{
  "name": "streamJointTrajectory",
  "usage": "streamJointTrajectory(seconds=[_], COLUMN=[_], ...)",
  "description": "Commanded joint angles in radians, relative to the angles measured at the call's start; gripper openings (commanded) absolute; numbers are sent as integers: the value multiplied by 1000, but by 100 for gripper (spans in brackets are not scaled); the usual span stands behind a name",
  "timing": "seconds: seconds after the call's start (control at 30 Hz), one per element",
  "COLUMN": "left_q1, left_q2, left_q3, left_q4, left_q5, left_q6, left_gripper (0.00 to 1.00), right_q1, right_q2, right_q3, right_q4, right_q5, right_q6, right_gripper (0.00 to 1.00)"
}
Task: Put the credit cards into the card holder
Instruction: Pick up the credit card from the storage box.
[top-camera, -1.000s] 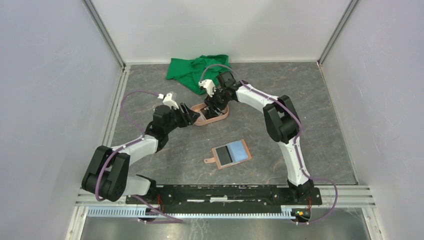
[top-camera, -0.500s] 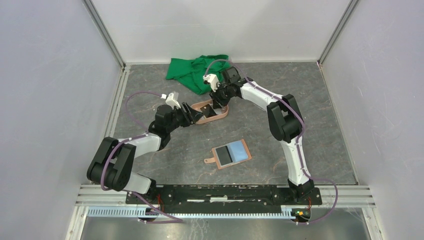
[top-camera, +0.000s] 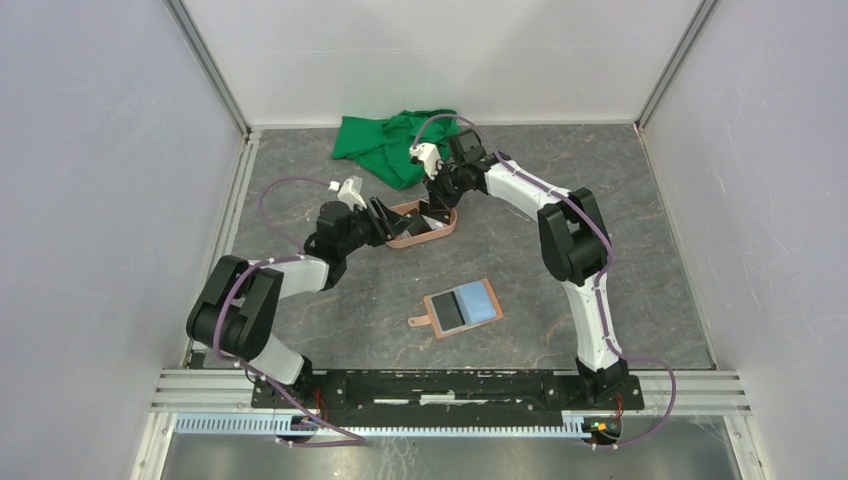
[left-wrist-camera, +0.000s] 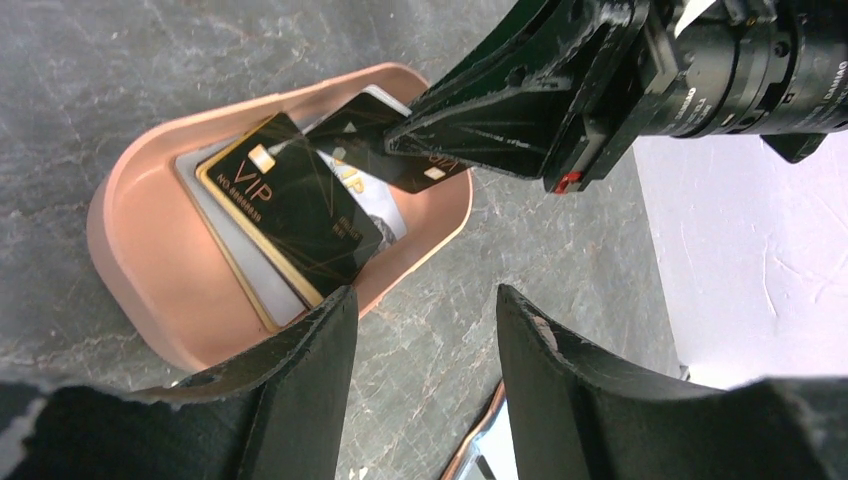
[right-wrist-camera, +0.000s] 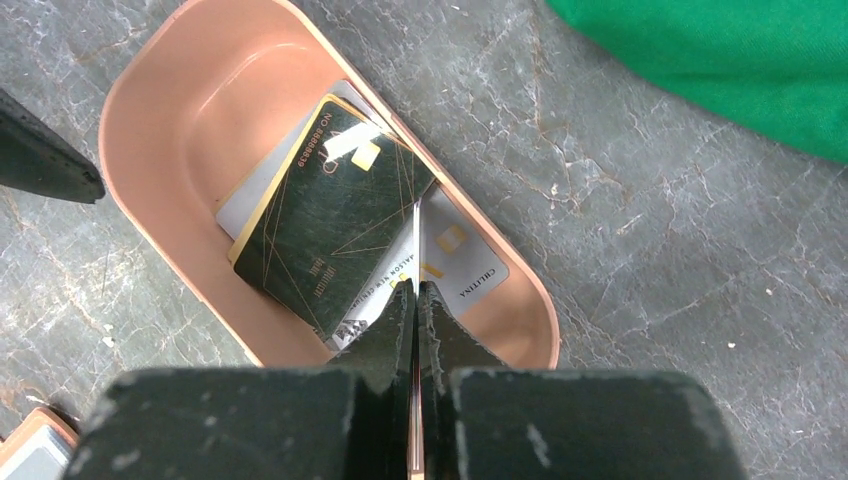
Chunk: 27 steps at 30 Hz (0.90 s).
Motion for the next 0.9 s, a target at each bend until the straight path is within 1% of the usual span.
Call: streamJointTrajectory(seconds=[0.0,0.1,0.23,0.3,0.4,0.53,0.63,0.7,0.8,0.87], left_q1=[2,4,8,16,25,31,31,31,33,33], left_q2=[11,38,108,123,105,66,25,-4,-38,-55], left_q3=[71,126,273,313,308,285,210,159,121,100], left_q4=[-5,-79,-266,-298,-278,-262,-136,-83,-75,-73], left_q5=[16,30,98,114,121,89,70,48,23,22], left_q6=[75,174,354,394,452,521,507,485,466,457], left_gripper=[61,62,63,64,65,65,66,65,65,65], right_q1=[-9,-10,-12,-11,-15,-18,-16,-16,-13,-11], right_q2=[-67,-84,-105,-107,-99,-93,-93,-88,-74,-64], right_q3=[9,-18,-44,-45,-37,-35,-43,-44,-42,-40], right_q4=[34,53,57,58,55,62,79,92,102,107], right_q5=[-62,-92,-151,-177,-218,-266,-282,-261,-193,-160], right_q6=[-34,-77,-181,-225,-252,-263,-278,-272,-253,-239], right_gripper=[0,0,0,4,7,7,7,8,8,12])
